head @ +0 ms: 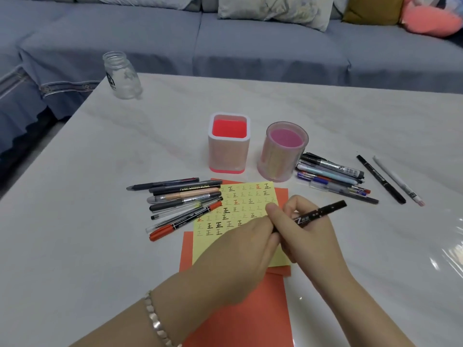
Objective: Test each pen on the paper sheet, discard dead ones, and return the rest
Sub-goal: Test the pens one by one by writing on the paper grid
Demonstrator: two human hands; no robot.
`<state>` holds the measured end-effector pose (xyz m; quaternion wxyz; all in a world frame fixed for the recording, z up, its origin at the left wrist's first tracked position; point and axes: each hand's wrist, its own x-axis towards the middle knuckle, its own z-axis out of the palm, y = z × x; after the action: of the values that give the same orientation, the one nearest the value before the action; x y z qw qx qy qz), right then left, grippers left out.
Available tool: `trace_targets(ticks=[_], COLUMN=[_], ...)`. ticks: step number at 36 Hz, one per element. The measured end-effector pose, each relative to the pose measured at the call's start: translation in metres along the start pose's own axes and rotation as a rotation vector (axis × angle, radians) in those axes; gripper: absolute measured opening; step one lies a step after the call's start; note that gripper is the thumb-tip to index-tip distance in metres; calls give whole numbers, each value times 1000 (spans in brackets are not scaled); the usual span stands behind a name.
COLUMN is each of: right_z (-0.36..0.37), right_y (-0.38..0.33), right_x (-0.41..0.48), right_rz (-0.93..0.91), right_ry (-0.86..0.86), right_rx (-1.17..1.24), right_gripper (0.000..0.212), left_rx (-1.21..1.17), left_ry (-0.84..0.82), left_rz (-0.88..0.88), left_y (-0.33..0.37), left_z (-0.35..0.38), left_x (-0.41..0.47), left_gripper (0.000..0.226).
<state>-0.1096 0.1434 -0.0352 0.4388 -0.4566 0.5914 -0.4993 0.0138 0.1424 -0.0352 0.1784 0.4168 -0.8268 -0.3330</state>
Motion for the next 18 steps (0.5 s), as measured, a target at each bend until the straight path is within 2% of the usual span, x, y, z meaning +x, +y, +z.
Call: trace_targets(ticks=[3,7,14,18], right_z=[3,0,-7,-5], right_y=[-1,-4,-7,-2], right_x=[-1,-2,-6,-12], right_rz=[-14,-46,-125,-82], right_ry=[1,-46,-97,-68], right_rx=[6,77,5,165], right_gripper=[29,31,31,34], left_rx=[-30,-33,-167,-239], left_ry=[17,66,-4,-52], left_rz=[33,102,104,32], left_y=[-4,-8,-7,-6], left_z=[0,-1,-14,-11], left_x=[0,-3,-6,-5], left_gripper=[43,45,28,20])
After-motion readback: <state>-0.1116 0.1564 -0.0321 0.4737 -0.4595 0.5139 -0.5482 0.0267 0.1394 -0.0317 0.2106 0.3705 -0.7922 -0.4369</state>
